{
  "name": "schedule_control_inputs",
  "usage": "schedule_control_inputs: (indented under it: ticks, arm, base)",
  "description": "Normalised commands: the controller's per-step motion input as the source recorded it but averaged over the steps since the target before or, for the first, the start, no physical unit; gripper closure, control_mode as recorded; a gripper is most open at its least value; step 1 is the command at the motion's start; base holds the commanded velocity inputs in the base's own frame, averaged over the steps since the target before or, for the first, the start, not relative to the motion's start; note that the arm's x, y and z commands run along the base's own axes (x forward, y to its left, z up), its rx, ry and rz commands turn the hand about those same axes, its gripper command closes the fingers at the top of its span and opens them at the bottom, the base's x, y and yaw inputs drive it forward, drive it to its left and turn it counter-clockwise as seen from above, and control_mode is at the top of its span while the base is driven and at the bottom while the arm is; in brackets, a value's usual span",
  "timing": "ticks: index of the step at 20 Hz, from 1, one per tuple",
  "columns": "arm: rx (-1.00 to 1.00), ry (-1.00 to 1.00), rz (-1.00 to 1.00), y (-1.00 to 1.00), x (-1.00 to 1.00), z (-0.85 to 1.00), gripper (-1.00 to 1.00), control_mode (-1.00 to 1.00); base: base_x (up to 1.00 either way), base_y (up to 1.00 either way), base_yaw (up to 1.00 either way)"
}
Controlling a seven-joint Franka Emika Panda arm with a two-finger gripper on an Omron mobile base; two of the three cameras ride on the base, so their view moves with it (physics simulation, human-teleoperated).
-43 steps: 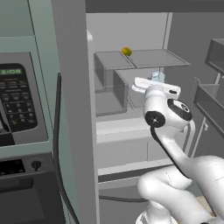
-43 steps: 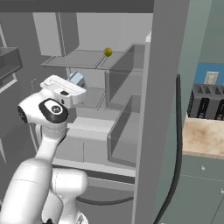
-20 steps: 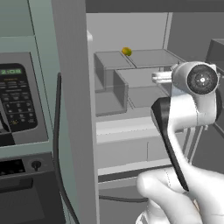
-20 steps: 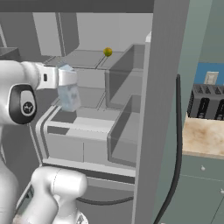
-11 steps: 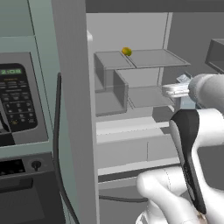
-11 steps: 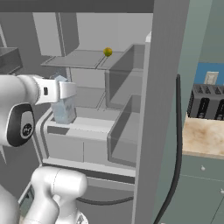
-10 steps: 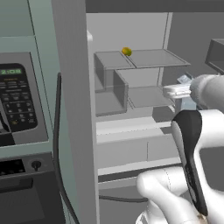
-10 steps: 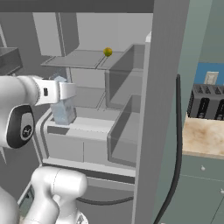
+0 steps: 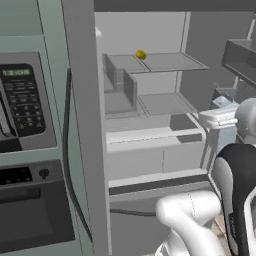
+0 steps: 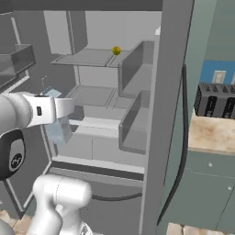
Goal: Take out the milk from the fridge and place it on the tray on the counter. Then take the sugar cube near the tray and place it in the tray.
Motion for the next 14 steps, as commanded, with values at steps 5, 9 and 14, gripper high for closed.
schedule_control_inputs:
  ticks: [5, 9, 14]
  arm:
    - [0.00, 0.00, 0.00, 0.00, 0.00, 0.00, 1.00, 1.00]
    - [0.00, 0.00, 0.00, 0.00, 0.00, 0.00, 1.00, 1.00]
    - [0.00, 0.00, 0.00, 0.00, 0.00, 0.00, 1.00, 1.00]
  base:
    - [-1.00, 0.18, 0.00]
    - [-1.00, 0.16, -0.06]
    - [-0.77, -0.12, -0.41]
